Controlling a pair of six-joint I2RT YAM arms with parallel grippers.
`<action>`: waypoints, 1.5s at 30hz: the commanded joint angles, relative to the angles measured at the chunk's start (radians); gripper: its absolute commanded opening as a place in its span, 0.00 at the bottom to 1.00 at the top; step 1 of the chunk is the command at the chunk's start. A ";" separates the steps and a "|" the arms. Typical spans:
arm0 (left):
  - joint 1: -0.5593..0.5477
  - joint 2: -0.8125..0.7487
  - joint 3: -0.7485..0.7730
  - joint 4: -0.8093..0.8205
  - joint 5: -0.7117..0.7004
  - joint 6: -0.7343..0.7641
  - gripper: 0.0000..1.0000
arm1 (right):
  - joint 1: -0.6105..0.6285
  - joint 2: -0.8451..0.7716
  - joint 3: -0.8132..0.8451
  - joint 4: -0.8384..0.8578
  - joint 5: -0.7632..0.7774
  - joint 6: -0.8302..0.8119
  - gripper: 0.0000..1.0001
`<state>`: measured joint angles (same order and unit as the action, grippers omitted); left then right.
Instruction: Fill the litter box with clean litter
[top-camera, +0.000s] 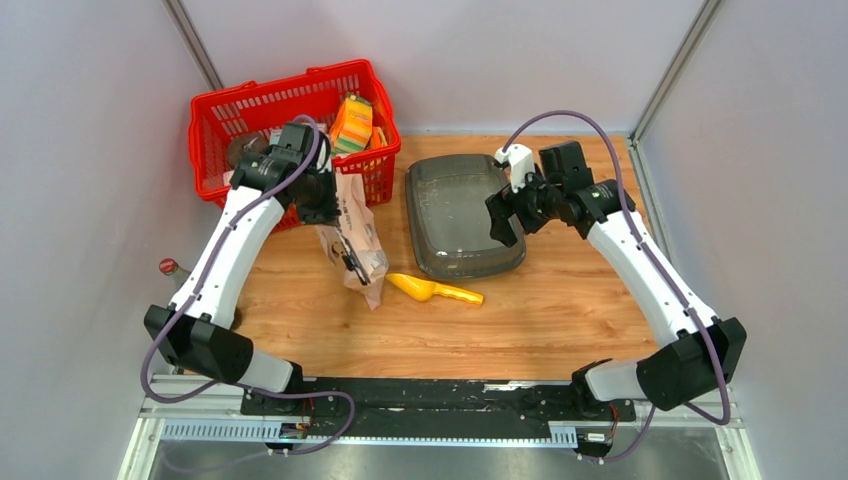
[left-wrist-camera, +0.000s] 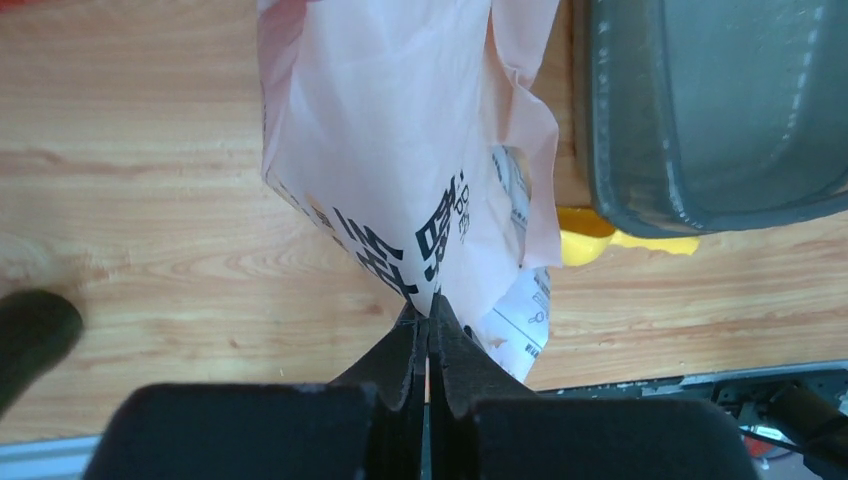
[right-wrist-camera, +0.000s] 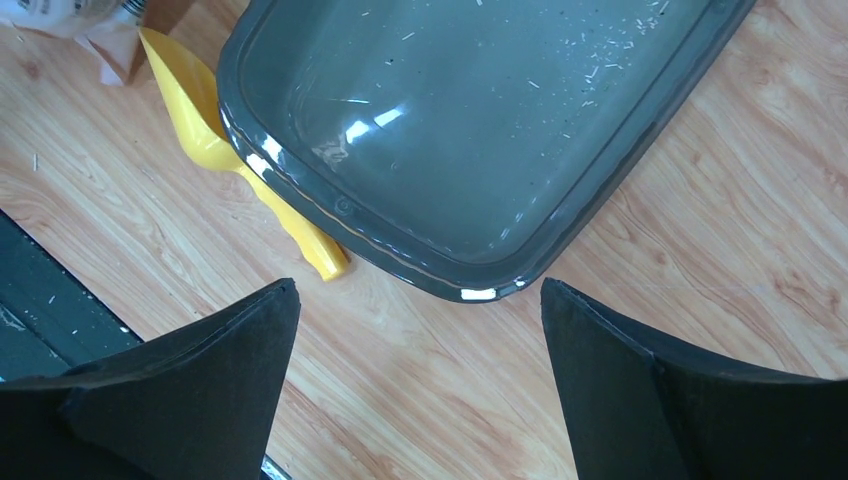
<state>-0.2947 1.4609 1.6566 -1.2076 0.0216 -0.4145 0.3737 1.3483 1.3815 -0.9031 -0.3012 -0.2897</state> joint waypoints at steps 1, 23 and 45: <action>0.005 -0.112 -0.056 0.071 -0.012 -0.087 0.00 | 0.033 0.032 0.039 0.039 -0.052 0.020 0.94; 0.060 -0.129 0.008 -0.104 0.669 1.425 0.76 | 0.056 -0.014 -0.019 0.047 -0.049 -0.011 0.98; -0.041 0.257 0.060 -0.353 0.324 2.263 0.66 | 0.054 -0.147 0.016 -0.157 -0.038 -0.111 1.00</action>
<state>-0.3351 1.7084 1.7176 -1.3308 0.4030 1.7344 0.4305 1.2270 1.3308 -1.0626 -0.4175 -0.3862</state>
